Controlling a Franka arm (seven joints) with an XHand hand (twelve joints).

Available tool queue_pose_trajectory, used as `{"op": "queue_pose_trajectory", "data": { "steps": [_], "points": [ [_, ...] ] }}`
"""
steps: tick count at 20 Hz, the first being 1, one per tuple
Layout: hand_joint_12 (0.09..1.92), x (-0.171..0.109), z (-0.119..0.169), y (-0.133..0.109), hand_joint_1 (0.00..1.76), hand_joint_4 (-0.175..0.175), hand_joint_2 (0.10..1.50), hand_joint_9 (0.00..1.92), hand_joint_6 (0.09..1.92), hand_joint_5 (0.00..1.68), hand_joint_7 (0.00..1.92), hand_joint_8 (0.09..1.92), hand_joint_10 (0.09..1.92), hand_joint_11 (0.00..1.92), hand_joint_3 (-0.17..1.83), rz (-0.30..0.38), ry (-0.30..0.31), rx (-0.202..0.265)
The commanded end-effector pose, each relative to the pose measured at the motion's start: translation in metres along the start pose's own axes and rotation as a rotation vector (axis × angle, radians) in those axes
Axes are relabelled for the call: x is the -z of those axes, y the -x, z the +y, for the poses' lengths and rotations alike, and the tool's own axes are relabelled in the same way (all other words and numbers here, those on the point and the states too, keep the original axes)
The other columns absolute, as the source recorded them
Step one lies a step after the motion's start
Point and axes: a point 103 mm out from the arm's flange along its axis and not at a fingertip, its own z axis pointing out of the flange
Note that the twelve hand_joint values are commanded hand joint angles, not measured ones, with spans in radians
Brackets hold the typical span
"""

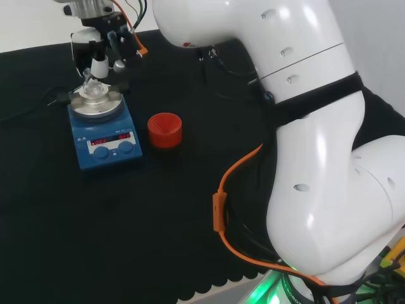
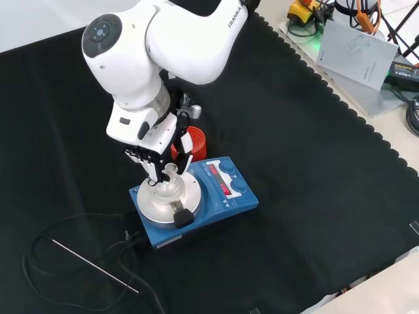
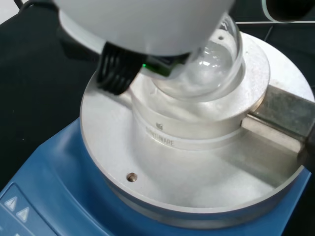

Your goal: Place the round-bottom flask on the heater.

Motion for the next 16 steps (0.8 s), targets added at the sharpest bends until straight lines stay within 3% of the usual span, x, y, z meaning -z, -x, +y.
{"op": "queue_pose_trajectory", "data": {
  "steps": [1, 9, 14, 16],
  "points": [
    [0.97, -0.002, 0.0, 0.0, 1.33, -0.175, 0.47, 1.67, 0.67, 1.25, 1.48, 0.63, 0.39, 1.6, 0.95, -0.002, -0.003, 0.007],
    [0.97, -0.002, -0.001, 0.007, 1.33, -0.175, 0.48, 1.67, 0.69, 1.24, 1.47, 0.62, 0.39, 1.59, 0.93, 0.005, -0.017, 0.004],
    [1.01, -0.001, 0.0, 0.01, 1.21, -0.175, 0.51, 1.64, 0.73, 1.3, 1.51, 0.64, 0.46, 1.54, 0.9, 0.009, -0.025, -0.006],
    [1.05, -0.001, 0.0, 0.01, 1.19, -0.142, 0.53, 1.58, 0.75, 1.28, 1.47, 0.68, 0.54, 1.49, 0.88, 0.01, -0.026, -0.009]
  ]
}}
